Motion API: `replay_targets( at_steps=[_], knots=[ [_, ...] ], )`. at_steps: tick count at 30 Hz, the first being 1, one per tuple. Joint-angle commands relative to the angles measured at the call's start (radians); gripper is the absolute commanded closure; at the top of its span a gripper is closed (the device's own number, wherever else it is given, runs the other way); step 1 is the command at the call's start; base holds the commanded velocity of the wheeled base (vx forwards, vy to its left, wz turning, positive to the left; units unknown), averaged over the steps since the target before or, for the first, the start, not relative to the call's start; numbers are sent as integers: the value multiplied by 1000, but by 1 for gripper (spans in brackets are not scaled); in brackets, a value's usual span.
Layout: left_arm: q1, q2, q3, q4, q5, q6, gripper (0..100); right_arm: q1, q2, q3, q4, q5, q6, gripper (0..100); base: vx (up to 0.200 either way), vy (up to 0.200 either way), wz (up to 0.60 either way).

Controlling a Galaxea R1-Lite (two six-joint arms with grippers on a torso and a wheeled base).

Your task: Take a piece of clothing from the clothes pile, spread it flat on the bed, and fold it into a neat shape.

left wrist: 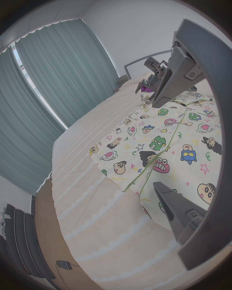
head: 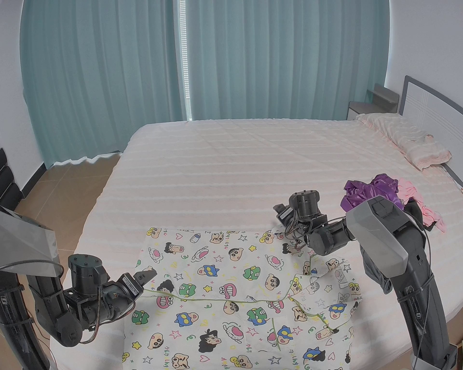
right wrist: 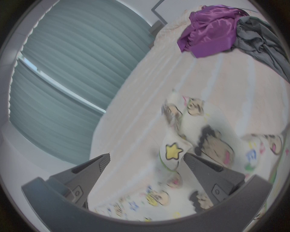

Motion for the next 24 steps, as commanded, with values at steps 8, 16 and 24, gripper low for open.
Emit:
replay_targets(
  at_steps=[8, 16, 24],
  knots=[
    [1, -1, 9, -3, 5, 0, 0, 6, 24, 8, -189, 27, 55, 0, 0, 0, 0],
    [1, -2, 17, -12, -1, -2, 0, -61, -117, 173, -183, 51, 46, 0, 0, 0, 0],
    [1, -11, 57, -16, -4, -3, 0, -77, -352, 555, -215, 102, -43, 0, 0, 0, 0]
  ],
)
